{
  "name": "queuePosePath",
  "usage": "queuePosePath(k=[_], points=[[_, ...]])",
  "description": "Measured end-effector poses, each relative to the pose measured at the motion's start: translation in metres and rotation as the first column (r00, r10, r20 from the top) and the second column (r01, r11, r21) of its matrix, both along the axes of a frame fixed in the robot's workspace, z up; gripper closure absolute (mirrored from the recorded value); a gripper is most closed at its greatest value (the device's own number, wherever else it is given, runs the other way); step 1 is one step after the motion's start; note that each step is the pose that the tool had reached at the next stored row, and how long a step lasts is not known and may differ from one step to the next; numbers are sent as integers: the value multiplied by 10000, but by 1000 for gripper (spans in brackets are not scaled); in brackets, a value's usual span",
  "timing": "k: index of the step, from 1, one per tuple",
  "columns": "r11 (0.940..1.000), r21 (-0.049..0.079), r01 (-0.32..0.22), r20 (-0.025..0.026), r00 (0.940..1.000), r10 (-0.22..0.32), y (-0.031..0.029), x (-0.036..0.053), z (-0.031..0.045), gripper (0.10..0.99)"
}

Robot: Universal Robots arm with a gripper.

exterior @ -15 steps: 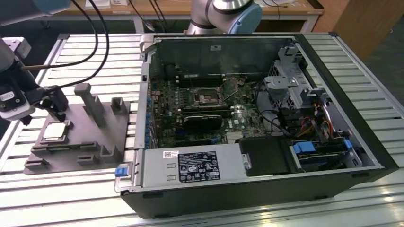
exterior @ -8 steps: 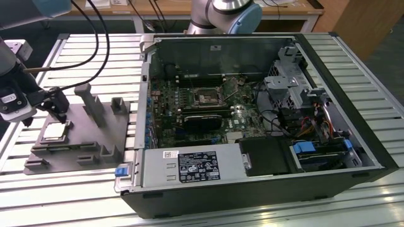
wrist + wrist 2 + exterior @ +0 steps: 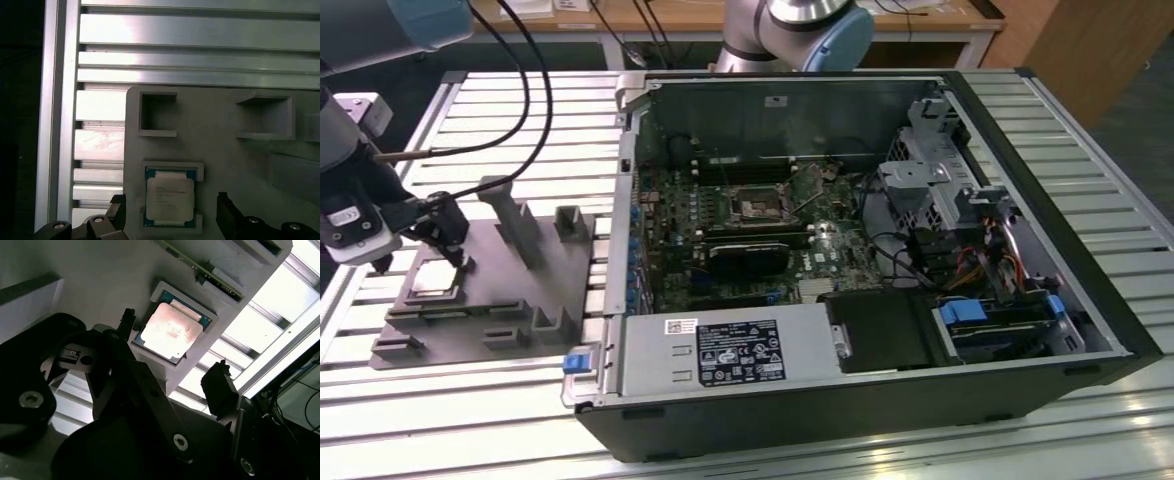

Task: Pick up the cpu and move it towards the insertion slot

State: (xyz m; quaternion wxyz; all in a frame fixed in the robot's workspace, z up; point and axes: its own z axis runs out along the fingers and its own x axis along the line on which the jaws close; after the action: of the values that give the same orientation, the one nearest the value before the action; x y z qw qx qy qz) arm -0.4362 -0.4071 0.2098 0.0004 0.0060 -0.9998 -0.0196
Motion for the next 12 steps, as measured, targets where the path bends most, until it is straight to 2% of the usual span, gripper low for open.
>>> queuePosePath(k=[8,12], points=[[10000,-26,0,1,10000,0,0,0,-35,275],[10000,-24,0,1,10000,0,-6,0,-86,275]])
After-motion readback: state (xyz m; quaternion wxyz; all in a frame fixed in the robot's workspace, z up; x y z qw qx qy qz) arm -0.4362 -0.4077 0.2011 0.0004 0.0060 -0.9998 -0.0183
